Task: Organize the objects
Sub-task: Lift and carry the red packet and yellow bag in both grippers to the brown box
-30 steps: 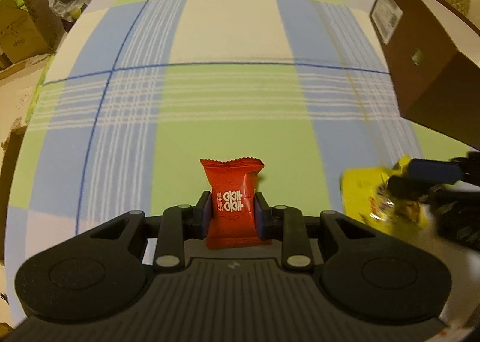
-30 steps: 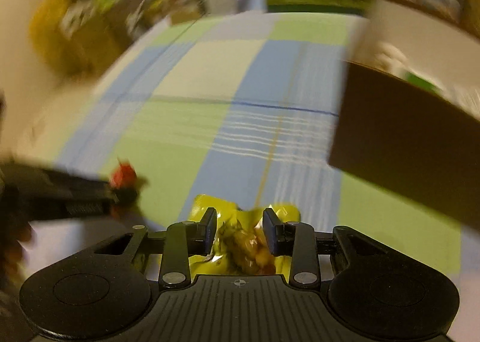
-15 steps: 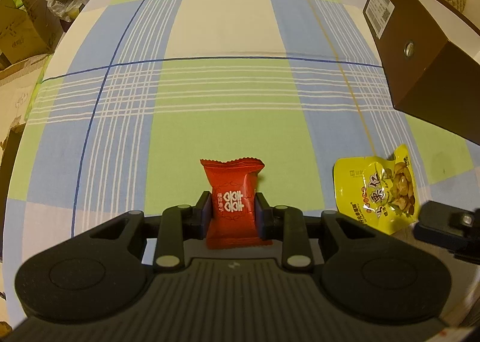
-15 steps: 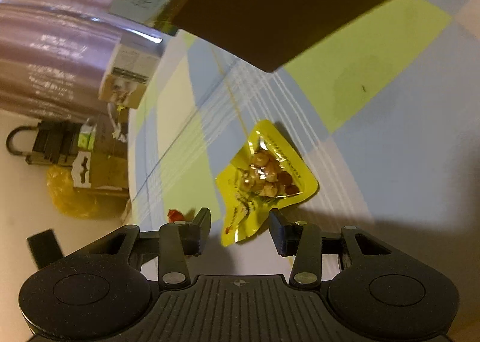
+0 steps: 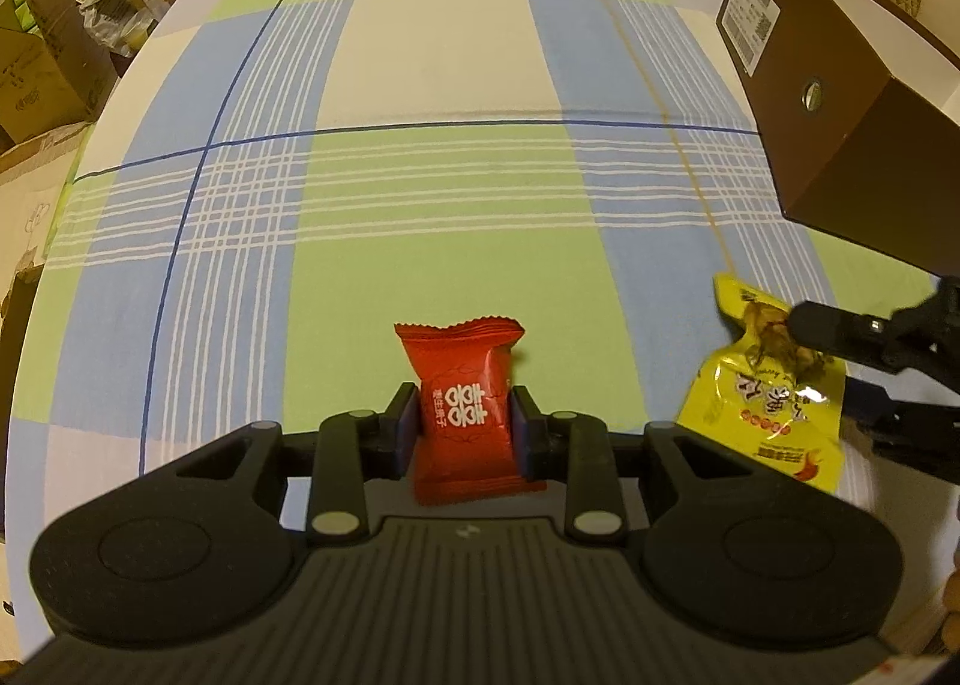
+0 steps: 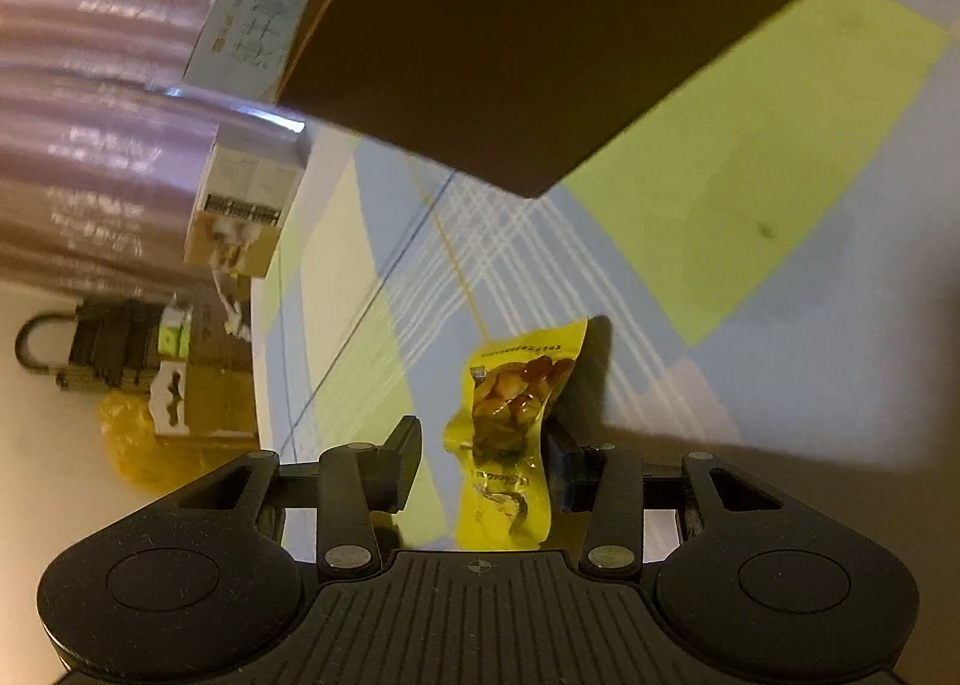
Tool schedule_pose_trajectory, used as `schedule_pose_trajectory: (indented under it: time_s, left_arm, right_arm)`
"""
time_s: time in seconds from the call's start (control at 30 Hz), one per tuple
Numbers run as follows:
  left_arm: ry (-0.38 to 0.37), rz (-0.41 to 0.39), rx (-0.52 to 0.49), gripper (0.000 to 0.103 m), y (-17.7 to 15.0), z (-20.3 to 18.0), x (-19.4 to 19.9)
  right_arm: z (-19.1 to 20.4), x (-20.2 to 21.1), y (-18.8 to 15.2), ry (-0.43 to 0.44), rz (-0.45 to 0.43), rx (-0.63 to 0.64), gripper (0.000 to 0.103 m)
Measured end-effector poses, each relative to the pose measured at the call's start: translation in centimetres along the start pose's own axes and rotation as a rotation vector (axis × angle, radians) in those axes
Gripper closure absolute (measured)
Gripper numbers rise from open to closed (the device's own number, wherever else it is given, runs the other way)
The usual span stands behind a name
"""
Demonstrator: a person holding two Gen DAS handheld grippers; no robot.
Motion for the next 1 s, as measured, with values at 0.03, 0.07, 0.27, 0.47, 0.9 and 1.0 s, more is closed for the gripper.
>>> schedule_pose_trajectory:
  time_s: [0.03,0.07,0.27,0.47,0.9,1.0]
  left_arm:
    - [-0.001,-0.001,0.000,0.077,0.1,0.0,0.0]
    - [-0.001,-0.002,0.000,0.077,0.1,0.0,-0.1]
    - [0.001,-0.008,-0.009,0.077,0.3,-0.2,-0.1]
    - [-0.001,-0.012,-0.015,0.076,0.4,-0.4,-0.2]
    - [-0.007,-0.028,-0.020,0.077,0.8,-0.5,-0.4]
    - [-0.005,-0.032,-0.023,0.078,0.9,-0.6,-0.5]
  right_arm:
    - [0.4,-0.2,-0.2,-0.003,0.011,0.038,0.063]
    - [0.9,-0.7,-0.3,-0.012,0.021,0.089,0.063]
    - [3.2,-2.5,-2.2,-0.130,0.090,0.420,0.079]
    - [3.0,-3.1,-2.4,-0.112,0.102,0.400,0.082]
    - [4.6,-2.0,-2.2,-0.101,0.087,0.505,0.086]
    - [4.7,-1.8,-2.0,-0.100,0.081,0.501,0.086]
Point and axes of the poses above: each gripper's, at about its wrist camera, not at the fingertips, and x roughly against the way its jaws point, z to its left, y to its top, the point moved 5 cm from there along -x, roughly the way its jaws point, and after that the axes turned 11 degrees about y, right-handed, at the moved point
